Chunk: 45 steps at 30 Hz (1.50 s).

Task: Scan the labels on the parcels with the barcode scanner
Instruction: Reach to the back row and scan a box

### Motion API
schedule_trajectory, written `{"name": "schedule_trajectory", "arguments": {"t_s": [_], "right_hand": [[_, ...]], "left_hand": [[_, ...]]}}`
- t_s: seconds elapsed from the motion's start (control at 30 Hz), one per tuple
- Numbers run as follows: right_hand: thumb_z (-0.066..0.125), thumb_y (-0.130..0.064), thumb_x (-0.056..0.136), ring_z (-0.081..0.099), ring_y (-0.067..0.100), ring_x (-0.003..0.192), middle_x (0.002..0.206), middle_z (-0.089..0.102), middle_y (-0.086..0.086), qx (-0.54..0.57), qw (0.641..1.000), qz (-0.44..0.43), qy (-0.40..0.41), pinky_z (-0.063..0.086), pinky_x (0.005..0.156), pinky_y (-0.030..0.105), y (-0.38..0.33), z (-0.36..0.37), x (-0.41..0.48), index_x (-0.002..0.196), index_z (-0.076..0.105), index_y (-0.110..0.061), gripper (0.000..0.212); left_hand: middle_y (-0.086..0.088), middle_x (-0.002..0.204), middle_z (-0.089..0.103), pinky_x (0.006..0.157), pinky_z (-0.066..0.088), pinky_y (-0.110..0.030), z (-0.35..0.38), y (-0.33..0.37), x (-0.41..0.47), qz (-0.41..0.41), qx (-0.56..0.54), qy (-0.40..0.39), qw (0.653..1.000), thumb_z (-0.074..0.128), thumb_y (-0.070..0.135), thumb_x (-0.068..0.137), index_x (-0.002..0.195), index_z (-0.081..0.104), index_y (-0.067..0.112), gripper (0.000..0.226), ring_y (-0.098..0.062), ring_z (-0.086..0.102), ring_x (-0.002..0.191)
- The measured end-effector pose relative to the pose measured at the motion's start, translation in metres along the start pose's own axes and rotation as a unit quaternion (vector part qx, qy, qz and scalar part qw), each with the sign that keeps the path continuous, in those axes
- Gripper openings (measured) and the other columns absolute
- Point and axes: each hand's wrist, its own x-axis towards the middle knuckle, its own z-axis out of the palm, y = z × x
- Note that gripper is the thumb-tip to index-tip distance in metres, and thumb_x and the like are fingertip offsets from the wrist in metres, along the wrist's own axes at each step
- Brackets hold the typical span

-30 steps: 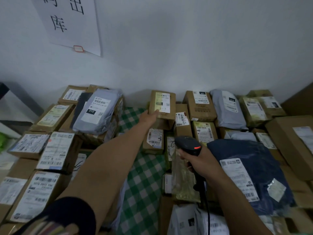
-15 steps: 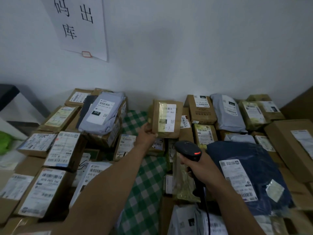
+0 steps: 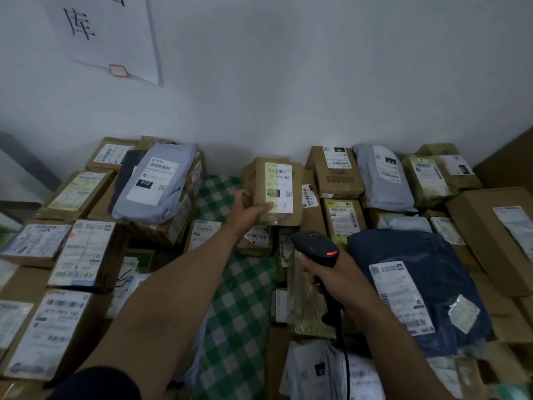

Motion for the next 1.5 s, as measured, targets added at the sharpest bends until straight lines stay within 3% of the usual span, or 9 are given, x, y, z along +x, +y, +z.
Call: {"name": "schedule_trajectory", "arguments": {"t_s": [0.17,0.4,0.53,0.63,0.77,0.93,1.17,1.37,1.5], "right_hand": [[0.077,-0.027,0.093,0.067,0.013,0.077,0.099,0.077,0.0,0.001,1.0,-0.003,0.014,0.055,0.069,0.028,-0.002,-0.001,-0.002,0.118,0.067,-0.033,0.028],[0.079,-0.027,0.092,0.068,-0.003,0.093,0.108,0.07,-0.021,0.018,0.994,-0.084,0.062,0.06,0.08,0.03,-0.01,0.012,-0.03,0.109,0.059,-0.05,0.035],[0.079,-0.027,0.091,0.066,-0.004,0.102,0.11,0.069,-0.026,0.027,0.991,-0.117,0.064,0.056,0.091,0.03,-0.012,0.026,-0.057,0.112,0.06,-0.049,0.036],[0.079,-0.025,0.09,0.066,-0.011,0.099,0.109,0.071,-0.025,0.036,0.986,-0.149,0.066,0.052,0.085,0.02,-0.011,0.034,-0.082,0.113,0.061,-0.046,0.036],[0.08,-0.027,0.09,0.067,-0.012,0.097,0.103,0.074,-0.026,0.015,0.988,-0.15,0.046,0.052,0.088,0.023,-0.01,0.043,-0.11,0.111,0.064,-0.045,0.032],[0.081,-0.034,0.087,0.064,-0.006,0.107,0.115,0.07,-0.022,-0.009,0.987,-0.156,0.033,0.052,0.095,0.027,-0.012,0.045,-0.137,0.114,0.06,-0.047,0.036],[0.082,-0.04,0.086,0.065,0.0,0.109,0.12,0.069,-0.019,-0.075,0.984,-0.163,0.014,0.056,0.1,0.041,-0.016,0.044,-0.165,0.132,0.057,-0.038,0.052],[0.077,-0.037,0.092,0.074,0.005,0.083,0.099,0.076,-0.011,-0.108,0.982,-0.155,-0.015,0.054,0.072,0.026,-0.021,0.042,-0.184,0.125,0.056,-0.039,0.04],[0.077,-0.03,0.093,0.076,0.007,0.08,0.11,0.075,-0.004,-0.08,0.987,-0.141,-0.016,0.05,0.057,0.011,-0.027,0.041,-0.194,0.123,0.057,-0.035,0.036]], "left_hand": [[0.017,0.129,0.06,0.081,0.062,-0.031,-0.002,-0.015,-0.026,0.051,-0.03,0.048,0.997,0.086,0.016,0.081,0.156,0.031,0.038,0.096,-0.012,0.064,0.118],[0.01,0.156,0.043,0.111,0.045,-0.041,-0.014,-0.022,-0.125,0.055,0.031,0.107,0.992,0.09,0.013,0.075,0.161,0.014,0.043,0.119,-0.014,0.043,0.141],[0.003,0.159,0.041,0.115,0.043,-0.053,-0.018,-0.021,-0.185,0.026,0.045,0.077,0.996,0.095,0.021,0.069,0.157,0.003,0.056,0.133,-0.021,0.043,0.143],[0.01,0.152,0.04,0.112,0.044,-0.041,-0.019,-0.021,-0.221,0.037,0.048,0.046,0.997,0.092,0.015,0.072,0.157,-0.006,0.052,0.135,-0.017,0.044,0.14],[0.013,0.148,0.045,0.101,0.051,-0.026,-0.016,-0.023,-0.251,0.073,0.034,0.028,0.996,0.093,0.022,0.07,0.145,0.003,0.061,0.124,-0.001,0.051,0.125],[0.003,0.156,0.045,0.112,0.047,-0.051,-0.012,-0.019,-0.272,0.086,-0.021,0.057,0.994,0.083,0.047,0.07,0.154,0.016,0.057,0.108,-0.019,0.049,0.138],[0.011,0.158,0.042,0.114,0.045,-0.047,-0.015,-0.022,-0.266,0.119,0.037,0.105,0.987,0.088,0.057,0.065,0.16,0.015,0.047,0.12,-0.012,0.046,0.139],[0.006,0.157,0.044,0.113,0.045,-0.053,-0.019,-0.021,-0.242,0.129,0.065,0.14,0.98,0.091,0.065,0.06,0.16,0.017,0.045,0.126,-0.018,0.045,0.142],[0.006,0.152,0.048,0.113,0.046,-0.048,-0.018,-0.016,-0.24,0.132,0.057,0.127,0.981,0.092,0.034,0.075,0.163,0.02,0.032,0.114,-0.015,0.048,0.137]]}}
